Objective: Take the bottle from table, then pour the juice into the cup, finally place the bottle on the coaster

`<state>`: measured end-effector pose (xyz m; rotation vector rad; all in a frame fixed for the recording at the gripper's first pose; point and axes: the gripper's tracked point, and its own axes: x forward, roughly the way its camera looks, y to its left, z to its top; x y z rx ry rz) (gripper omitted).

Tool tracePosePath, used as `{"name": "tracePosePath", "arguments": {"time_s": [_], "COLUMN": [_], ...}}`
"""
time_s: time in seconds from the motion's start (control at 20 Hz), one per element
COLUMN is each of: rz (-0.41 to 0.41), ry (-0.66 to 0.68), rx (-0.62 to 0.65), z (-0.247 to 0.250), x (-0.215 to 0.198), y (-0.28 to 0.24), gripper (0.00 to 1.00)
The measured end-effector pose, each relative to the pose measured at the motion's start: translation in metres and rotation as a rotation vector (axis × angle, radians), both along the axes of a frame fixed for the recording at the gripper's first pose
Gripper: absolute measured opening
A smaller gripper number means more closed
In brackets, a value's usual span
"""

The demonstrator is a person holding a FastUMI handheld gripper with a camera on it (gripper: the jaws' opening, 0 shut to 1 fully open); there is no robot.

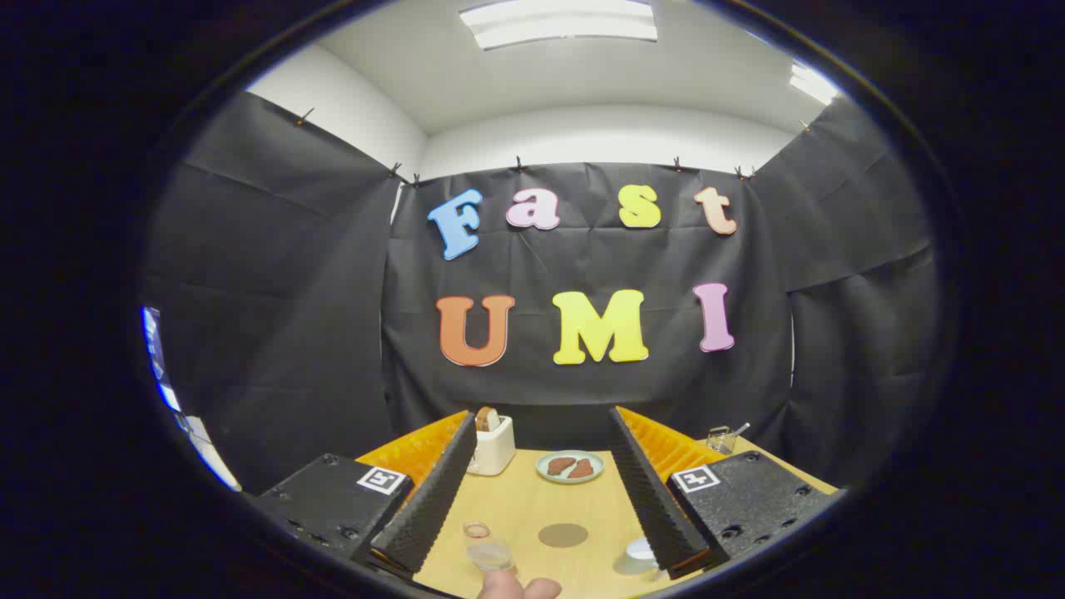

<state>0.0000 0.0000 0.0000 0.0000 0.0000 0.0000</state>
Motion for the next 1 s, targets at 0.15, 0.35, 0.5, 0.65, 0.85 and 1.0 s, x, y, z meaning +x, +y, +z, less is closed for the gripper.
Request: {"name": "tracePosePath", "arguments": {"time_s": [0.15, 0.35, 0.5, 0.65, 0.85, 1.0], "rz": [0.023, 0.058, 0.048, 0.028, 0.000, -0.020], "ry": [0.008, -0.001, 0.001, 0.001, 0.008, 0.004], "rx": [-0.023, -0.007, 0.009, 0.013, 0.017, 0.002], "z": [0.002, 0.005, 0.006, 0.005, 0.004, 0.009], "x": [0.001, 0.004, 0.006, 0.008, 0.007, 0.002], "y": [0.015, 0.028, 0.026, 0.020, 0.013, 0.008], "gripper": [1.00, 1.00, 1.00, 1.00, 1.00, 1.00]}}
